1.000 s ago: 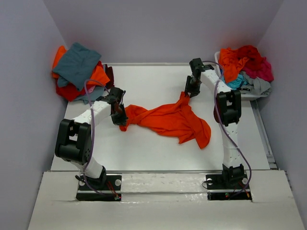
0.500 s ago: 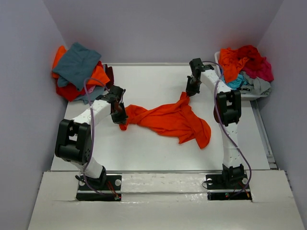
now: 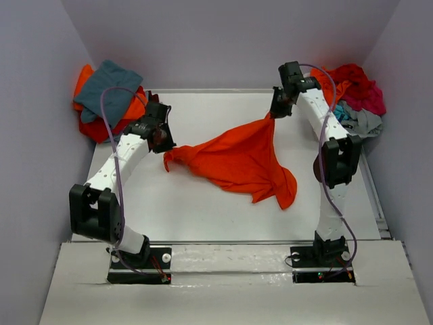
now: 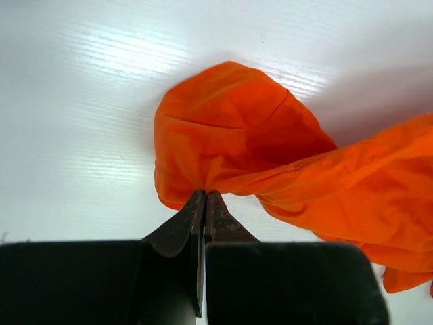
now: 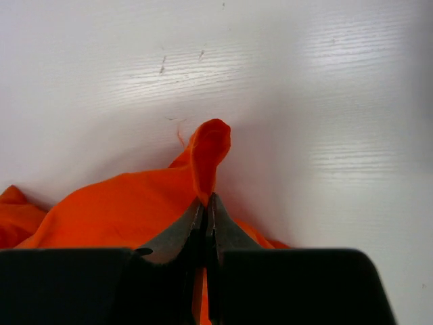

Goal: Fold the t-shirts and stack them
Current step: Flatten out the tshirt

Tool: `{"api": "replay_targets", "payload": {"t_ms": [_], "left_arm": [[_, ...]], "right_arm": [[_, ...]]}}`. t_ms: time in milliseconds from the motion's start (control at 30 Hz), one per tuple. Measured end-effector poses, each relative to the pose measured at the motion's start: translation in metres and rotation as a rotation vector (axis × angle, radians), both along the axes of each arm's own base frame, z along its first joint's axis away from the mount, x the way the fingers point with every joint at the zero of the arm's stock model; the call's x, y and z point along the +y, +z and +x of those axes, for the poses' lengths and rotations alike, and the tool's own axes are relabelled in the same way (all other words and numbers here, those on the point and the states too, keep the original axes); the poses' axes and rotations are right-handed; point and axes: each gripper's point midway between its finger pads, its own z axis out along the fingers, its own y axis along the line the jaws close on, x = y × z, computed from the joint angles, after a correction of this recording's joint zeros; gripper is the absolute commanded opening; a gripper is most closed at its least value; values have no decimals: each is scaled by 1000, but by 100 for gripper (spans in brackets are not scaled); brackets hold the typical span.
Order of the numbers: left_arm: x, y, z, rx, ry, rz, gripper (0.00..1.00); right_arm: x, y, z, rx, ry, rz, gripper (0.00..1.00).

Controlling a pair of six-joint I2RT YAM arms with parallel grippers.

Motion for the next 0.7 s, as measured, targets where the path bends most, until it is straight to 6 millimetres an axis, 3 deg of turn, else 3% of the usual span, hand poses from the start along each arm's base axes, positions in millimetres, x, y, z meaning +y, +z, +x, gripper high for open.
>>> {"api": "replay_targets", "payload": {"t_ms": [233,533,700], "left_arm": [[9,32,1,-100,-5,30,6],[17,72,-2,-238,-12,58,6],[15,111,-7,-362,-27,71,6]], "right_arm": [[-12,67,-16,-128,-21,-13,7],[-26,110,-56,-207,-29,-41,7],[-26,136,-87,-282,-8,-56,7]]}}
